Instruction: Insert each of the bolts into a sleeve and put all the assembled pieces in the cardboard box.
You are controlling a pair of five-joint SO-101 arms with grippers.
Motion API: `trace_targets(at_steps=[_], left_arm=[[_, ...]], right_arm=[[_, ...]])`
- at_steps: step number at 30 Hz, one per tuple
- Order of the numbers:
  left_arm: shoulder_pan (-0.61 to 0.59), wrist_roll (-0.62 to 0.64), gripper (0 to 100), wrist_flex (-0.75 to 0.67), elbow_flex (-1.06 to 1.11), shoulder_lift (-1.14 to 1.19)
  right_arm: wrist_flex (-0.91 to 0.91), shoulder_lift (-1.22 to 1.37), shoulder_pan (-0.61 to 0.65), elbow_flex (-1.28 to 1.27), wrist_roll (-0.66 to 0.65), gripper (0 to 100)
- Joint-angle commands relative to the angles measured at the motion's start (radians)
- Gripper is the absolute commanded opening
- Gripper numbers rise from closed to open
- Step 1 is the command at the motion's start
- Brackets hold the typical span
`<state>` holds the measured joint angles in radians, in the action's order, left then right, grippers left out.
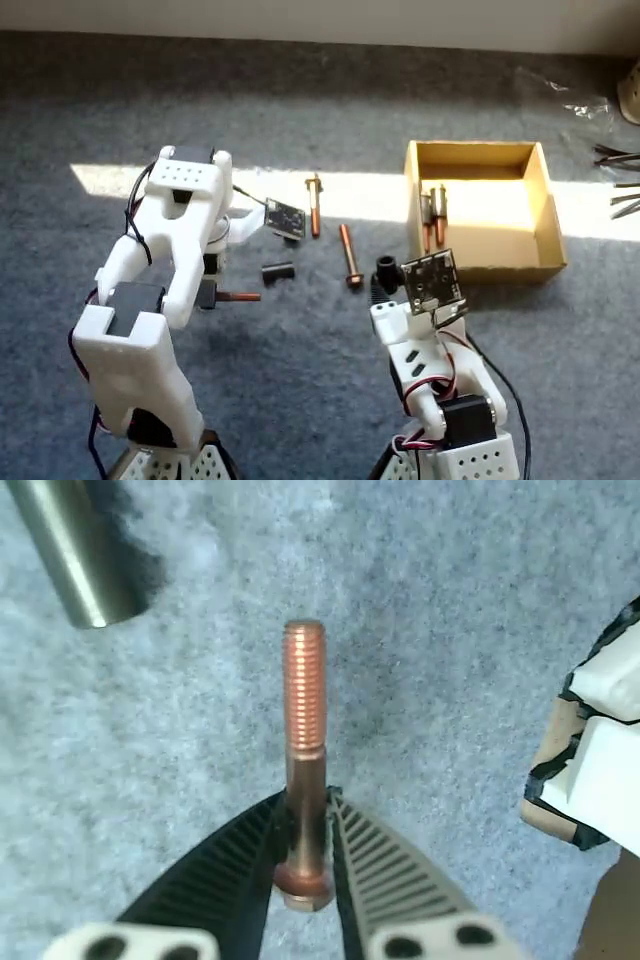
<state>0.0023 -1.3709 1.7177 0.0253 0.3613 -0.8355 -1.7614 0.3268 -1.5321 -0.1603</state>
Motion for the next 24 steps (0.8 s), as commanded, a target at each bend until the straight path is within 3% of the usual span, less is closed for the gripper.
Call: trace_targets(at_steps=[1, 12, 19, 24], left_arm=[[-0.015, -0.443, 0, 0.02, -0.125, 0.042], [-0.016, -0.321, 1, 0.026, -0.4, 0.34], [-0.027, -0.239, 15, 0.028, -0.407, 0.343], [-0.027, -0.196, 16, 0.028, -0.414, 0.341]], right_arm=[[0.004, -0.01, -0.007, 0.013, -0.017, 0.4], [0.005, -0.01, -0.007, 0.005, -0.021, 0.4], [0.084, -0.01, -0.008, -0.05, -0.023, 0.4], [0.084, -0.01, -0.008, -0.05, -0.023, 0.4]])
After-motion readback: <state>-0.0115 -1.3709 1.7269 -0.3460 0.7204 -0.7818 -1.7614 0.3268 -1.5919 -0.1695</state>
